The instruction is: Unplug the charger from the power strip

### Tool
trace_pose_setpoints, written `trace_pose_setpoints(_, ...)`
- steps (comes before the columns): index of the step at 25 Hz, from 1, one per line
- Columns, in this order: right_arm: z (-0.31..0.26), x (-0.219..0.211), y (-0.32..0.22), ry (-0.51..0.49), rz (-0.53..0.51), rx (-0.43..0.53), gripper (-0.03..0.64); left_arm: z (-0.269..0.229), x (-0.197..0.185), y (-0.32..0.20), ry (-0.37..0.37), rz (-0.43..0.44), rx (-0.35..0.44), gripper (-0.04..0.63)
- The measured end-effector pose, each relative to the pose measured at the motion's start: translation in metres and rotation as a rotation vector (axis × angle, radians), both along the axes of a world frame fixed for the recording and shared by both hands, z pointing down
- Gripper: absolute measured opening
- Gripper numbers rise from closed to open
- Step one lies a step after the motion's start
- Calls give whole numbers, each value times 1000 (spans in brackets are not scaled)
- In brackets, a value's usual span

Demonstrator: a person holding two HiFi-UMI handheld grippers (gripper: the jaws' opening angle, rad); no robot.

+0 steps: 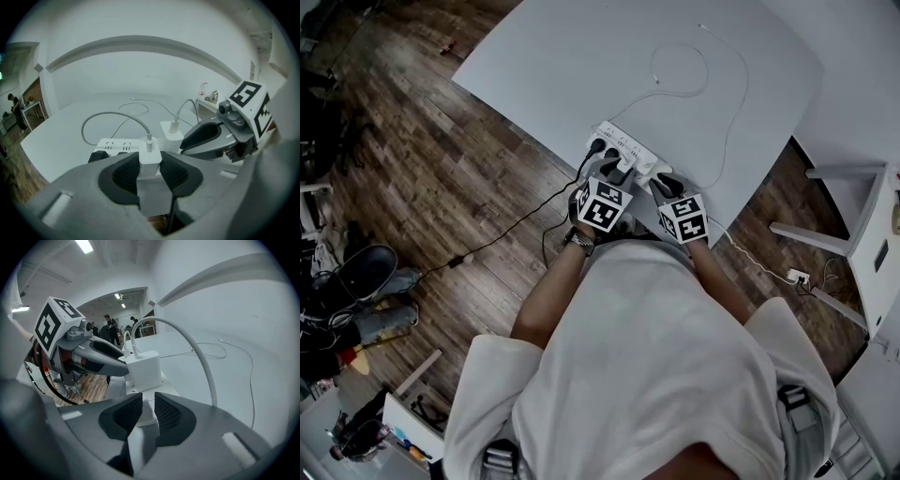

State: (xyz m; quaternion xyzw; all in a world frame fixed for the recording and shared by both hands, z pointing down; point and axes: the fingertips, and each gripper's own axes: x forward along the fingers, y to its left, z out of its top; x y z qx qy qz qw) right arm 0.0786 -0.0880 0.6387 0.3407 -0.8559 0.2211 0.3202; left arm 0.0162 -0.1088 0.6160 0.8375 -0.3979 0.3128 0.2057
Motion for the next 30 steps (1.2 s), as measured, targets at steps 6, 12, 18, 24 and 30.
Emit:
trace_pose_setpoints(6,0,-1,2,8,-6,7,83,1,0,2,-58,21,14,138)
trace_pose_setpoints(12,0,1,2,-8,4,1,81,1,1,2,0,-6,-6,140)
trace_pose_setpoints(18,0,3,1,-28,12,-6,81,0,-1,1,85,-70,-40,141)
trace_pose_setpoints(24,-1,2,1,-29,10,-2,78,0,-1,1,39,-48,-9,140)
trace_pose_setpoints(30,1,2,0,-20,6,4,78,1,2,0,-87,16,28,138)
